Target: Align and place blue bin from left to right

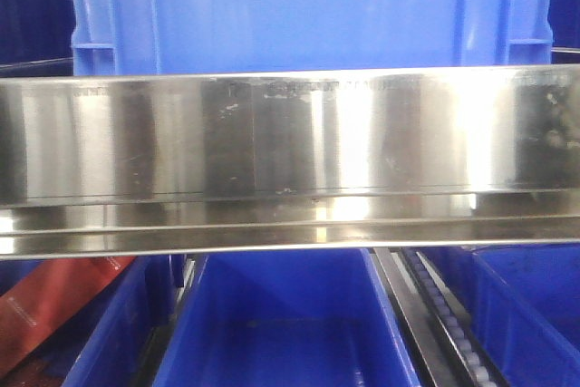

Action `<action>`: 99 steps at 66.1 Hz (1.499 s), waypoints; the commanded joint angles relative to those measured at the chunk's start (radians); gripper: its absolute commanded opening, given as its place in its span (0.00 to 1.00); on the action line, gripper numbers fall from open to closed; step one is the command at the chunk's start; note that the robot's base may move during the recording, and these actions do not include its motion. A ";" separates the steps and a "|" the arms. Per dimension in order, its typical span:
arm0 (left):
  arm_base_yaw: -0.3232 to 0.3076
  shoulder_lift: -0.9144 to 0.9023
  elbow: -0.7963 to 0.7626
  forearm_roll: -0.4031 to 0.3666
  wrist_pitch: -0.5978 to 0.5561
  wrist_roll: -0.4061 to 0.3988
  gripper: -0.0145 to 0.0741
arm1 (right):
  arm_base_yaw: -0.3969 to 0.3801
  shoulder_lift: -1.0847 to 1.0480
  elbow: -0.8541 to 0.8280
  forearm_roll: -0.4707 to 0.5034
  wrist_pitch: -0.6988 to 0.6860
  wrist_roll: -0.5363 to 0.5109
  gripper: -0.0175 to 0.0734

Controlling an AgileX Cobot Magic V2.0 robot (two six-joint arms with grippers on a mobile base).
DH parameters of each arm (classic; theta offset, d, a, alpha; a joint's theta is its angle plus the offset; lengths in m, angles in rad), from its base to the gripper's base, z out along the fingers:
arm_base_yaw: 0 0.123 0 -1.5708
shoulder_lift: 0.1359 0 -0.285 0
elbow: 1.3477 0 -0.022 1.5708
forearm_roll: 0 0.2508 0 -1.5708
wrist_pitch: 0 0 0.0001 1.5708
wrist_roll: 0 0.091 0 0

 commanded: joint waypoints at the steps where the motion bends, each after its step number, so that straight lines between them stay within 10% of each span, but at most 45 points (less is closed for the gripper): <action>1: -0.001 -0.065 0.037 0.022 0.004 0.012 0.04 | -0.005 -0.072 0.079 -0.018 -0.039 -0.005 0.12; 13: -0.001 -0.233 0.268 0.033 -0.083 0.000 0.04 | -0.005 -0.267 0.363 -0.018 -0.200 -0.005 0.12; 61: -0.001 -1.059 1.492 -0.041 -1.050 -0.068 0.04 | -0.005 -0.989 1.272 -0.023 -0.673 -0.139 0.12; 99: -0.001 -1.191 1.635 -0.036 -1.104 -0.068 0.04 | -0.005 -1.083 1.330 -0.023 -0.720 -0.139 0.12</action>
